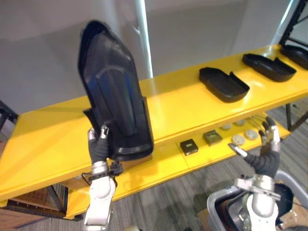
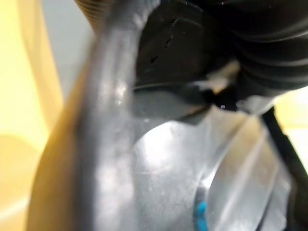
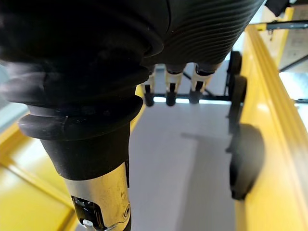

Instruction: Walk over and take plastic housings, then place them on the shelf

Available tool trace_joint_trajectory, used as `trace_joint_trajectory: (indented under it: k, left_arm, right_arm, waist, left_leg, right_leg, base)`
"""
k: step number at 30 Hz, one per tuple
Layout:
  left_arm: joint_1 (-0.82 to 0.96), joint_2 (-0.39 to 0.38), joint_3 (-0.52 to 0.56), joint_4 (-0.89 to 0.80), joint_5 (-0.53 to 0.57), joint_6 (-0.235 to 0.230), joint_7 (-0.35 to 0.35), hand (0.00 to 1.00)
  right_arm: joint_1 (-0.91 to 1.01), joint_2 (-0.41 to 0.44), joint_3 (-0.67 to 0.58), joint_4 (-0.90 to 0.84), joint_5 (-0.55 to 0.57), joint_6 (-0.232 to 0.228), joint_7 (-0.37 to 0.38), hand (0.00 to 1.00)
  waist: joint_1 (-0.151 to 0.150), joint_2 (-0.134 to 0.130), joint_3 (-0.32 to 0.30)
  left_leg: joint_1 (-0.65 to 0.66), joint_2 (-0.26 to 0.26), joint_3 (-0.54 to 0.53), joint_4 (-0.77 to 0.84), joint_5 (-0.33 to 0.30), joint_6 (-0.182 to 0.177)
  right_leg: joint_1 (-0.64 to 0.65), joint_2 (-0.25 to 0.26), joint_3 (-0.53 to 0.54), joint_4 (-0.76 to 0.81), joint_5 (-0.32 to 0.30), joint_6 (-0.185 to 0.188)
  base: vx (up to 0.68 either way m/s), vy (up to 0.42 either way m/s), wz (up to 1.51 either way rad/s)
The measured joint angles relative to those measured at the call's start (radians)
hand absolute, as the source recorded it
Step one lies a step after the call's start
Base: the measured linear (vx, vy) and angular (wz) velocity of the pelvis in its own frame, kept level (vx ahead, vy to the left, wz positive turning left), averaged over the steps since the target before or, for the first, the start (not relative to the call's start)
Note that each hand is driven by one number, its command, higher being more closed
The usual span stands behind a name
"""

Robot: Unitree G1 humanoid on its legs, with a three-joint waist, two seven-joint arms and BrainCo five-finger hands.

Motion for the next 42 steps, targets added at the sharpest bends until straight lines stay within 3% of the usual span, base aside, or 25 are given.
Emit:
trace_joint_trajectory:
  k: [2,3,4,5,7,14,17,23,27,29,32,37,42]
  left_arm:
    - [-0.003,0.019,0.012,-0.002,0.0,0.0,0.001,1.0]
    - [-0.016,0.038,0.015,-0.003,0.0,0.0,0.002,1.0]
    - [-0.021,0.048,0.019,-0.004,0.0,0.0,0.001,1.0]
    - [-0.02,0.069,0.037,-0.012,0.0,0.001,0.001,1.0]
    - [-0.019,0.075,0.048,-0.019,0.001,0.002,0.0,1.0]
    - [-0.064,0.079,0.049,-0.034,0.007,0.025,-0.049,1.0]
    - [-0.123,0.088,0.047,0.042,-0.003,0.042,-0.068,1.0]
    - [-0.357,0.161,0.019,0.268,-0.07,0.131,-0.09,1.0]
    - [-0.52,0.178,0.012,0.45,-0.131,0.187,-0.097,1.0]
    - [-0.589,0.205,0.008,0.532,-0.137,0.203,-0.098,1.0]
    - [-0.714,0.237,-0.033,0.704,-0.237,0.231,-0.112,1.0]
    - [-0.829,0.234,-0.092,0.932,-0.28,0.247,-0.137,1.0]
    - [-0.935,0.232,-0.098,1.209,-0.274,0.316,-0.151,1.0]
  right_arm:
    - [0.012,0.021,0.008,0.007,-0.003,0.001,-0.006,0.0]
    - [0.014,0.033,0.011,0.006,-0.013,0.001,-0.006,0.0]
    - [0.011,0.038,0.014,0.007,-0.023,0.001,-0.005,0.0]
    - [-0.003,0.05,0.046,0.009,-0.023,0.001,0.0,0.0]
    - [-0.007,0.053,0.064,0.009,-0.024,0.001,0.004,0.0]
    - [0.013,0.052,0.065,0.009,-0.042,0.005,0.053,0.0]
    - [0.049,0.047,0.066,-0.009,-0.039,0.006,0.075,0.0]
    - [0.146,0.048,0.076,-0.061,-0.037,0.01,0.118,0.0]
    - [0.172,0.048,0.12,-0.102,-0.038,0.01,0.138,0.0]
    - [0.171,0.048,0.136,-0.102,-0.037,0.01,0.137,0.0]
    - [0.171,0.046,0.162,-0.101,-0.037,0.013,0.137,0.0]
    - [0.164,0.024,0.219,-0.101,-0.039,0.032,0.135,0.0]
    - [0.173,0.01,0.243,-0.099,-0.04,0.04,0.136,0.0]
  waist:
    - [0.006,-0.04,-0.006]
    - [-0.005,-0.063,-0.006]
    - [-0.006,-0.072,-0.007]
    - [0.004,-0.084,-0.009]
    - [0.012,-0.086,-0.011]
    - [-0.007,-0.089,-0.019]
    - [-0.015,-0.079,-0.049]
    - [-0.028,-0.075,-0.068]
    - [-0.069,-0.078,-0.073]
    - [-0.073,-0.08,-0.074]
    - [-0.077,-0.08,-0.074]
    - [-0.088,-0.084,-0.074]
    - [-0.125,-0.098,-0.066]
  left_leg:
    - [0.036,-0.019,0.036,-0.037,0.011,-0.008]
    - [0.041,-0.031,0.05,-0.043,0.006,0.0]
    - [0.045,-0.033,0.066,-0.041,0.001,0.007]
    - [0.062,-0.034,0.122,-0.046,-0.006,0.018]
    - [0.08,-0.037,0.151,-0.057,-0.009,0.022]
    - [0.141,-0.059,0.169,-0.144,-0.01,0.029]
    - [0.165,-0.06,0.167,-0.174,-0.006,0.029]
    - [0.187,-0.062,0.16,-0.189,0.002,0.029]
    - [0.201,-0.065,0.136,-0.23,0.034,0.026]
    - [0.202,-0.066,0.139,-0.243,0.046,0.026]
    - [0.202,-0.068,0.139,-0.254,0.061,0.025]
    - [0.198,-0.078,0.134,-0.28,0.091,0.027]
    - [0.201,-0.078,0.118,-0.309,0.121,0.024]
  right_leg:
    - [-0.003,-0.02,0.037,0.002,0.0,0.016]
    - [-0.005,-0.036,0.041,0.002,-0.006,0.025]
    - [-0.009,-0.04,0.051,0.002,-0.005,0.027]
    - [-0.02,-0.047,0.072,-0.003,0.015,0.06]
    - [-0.02,-0.053,0.073,-0.016,0.028,0.079]
    - [0.029,-0.073,0.057,-0.105,0.056,0.086]
    - [0.046,-0.073,0.039,-0.113,0.056,0.086]
    - [0.068,-0.074,0.031,-0.12,0.056,0.086]
    - [0.074,-0.072,0.008,-0.119,0.056,0.086]
    - [0.065,-0.07,0.008,-0.119,0.059,0.082]
    - [0.06,-0.072,0.008,-0.12,0.061,0.078]
    - [0.059,-0.079,0.005,-0.146,0.068,0.068]
    - [0.058,-0.076,-0.01,-0.146,0.07,0.066]
  base:
    - [0.23,0.143,-0.45]
    - [0.21,0.121,-0.21]
    - [0.21,0.14,-0.61]
    - [0.14,0.102,-0.72]
    - [0.12,0.076,-0.69]
    - [0.07,0.031,-0.09]
    - [0.05,-0.005,0.06]
    - [0.0,-0.003,0.03]
    - [-0.05,-0.023,0.14]
    - [-0.07,-0.027,-0.04]
    - [-0.09,-0.018,-0.02]
    - [-0.07,-0.006,0.03]
    - [-0.05,-0.016,0.08]
